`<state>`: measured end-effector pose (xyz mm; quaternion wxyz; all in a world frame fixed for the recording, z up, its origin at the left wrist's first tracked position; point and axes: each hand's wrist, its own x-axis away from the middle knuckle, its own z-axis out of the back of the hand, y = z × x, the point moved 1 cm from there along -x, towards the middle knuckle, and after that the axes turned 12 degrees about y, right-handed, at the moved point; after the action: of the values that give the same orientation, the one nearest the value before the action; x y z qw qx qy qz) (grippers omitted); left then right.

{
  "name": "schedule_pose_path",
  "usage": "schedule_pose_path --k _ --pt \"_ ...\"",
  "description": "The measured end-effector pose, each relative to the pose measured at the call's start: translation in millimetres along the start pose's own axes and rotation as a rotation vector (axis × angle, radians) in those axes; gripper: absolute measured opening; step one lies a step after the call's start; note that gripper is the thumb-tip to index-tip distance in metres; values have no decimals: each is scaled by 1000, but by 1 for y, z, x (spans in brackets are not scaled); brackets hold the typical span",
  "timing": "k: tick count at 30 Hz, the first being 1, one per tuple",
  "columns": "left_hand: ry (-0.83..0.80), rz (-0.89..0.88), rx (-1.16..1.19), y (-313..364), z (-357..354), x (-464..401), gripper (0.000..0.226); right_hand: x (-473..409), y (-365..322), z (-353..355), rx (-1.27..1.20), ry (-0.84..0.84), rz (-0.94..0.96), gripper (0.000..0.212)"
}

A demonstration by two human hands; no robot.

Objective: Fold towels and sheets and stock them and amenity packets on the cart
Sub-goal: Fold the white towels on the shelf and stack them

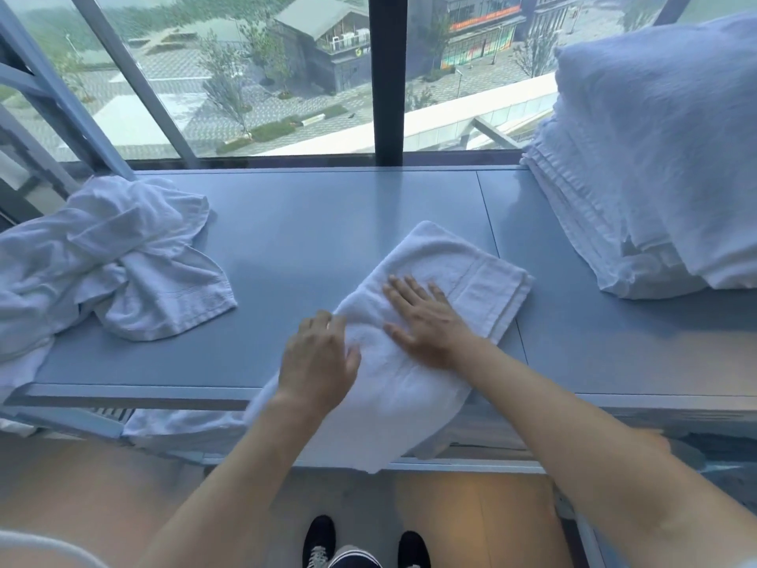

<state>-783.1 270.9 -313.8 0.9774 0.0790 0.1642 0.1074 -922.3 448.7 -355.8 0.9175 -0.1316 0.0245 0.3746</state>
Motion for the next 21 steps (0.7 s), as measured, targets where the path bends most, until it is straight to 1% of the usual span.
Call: schedule_pose_path --k 1,3,5,7,11,14,17,19,21 --pt "1 -83 64 -2 -3 -7 46 1 2 3 -9 -5 81 77" --pt "-78 -210 169 -4 -15 -19 62 4 3 7 -51 31 175 78" --pt "-175 -272 183 -8 -33 -22 64 7 2 11 -93 87 183 79" --pt "-222 -271 185 -14 -49 -19 63 9 1 14 -90 136 173 74" --pt "-225 -212 216 -15 -57 -11 62 16 4 21 -44 186 108 60" --pt "-207 -134 226 -4 -49 2 62 33 6 20 -14 197 0 56" --pt "-156 -46 199 10 -42 32 63 64 9 17 -62 196 -86 55" --pt "-91 -68 140 19 -36 48 62 82 15 15 -63 151 -65 56" --pt "-19 -155 112 24 -34 45 63 88 22 17 -71 105 -29 55"
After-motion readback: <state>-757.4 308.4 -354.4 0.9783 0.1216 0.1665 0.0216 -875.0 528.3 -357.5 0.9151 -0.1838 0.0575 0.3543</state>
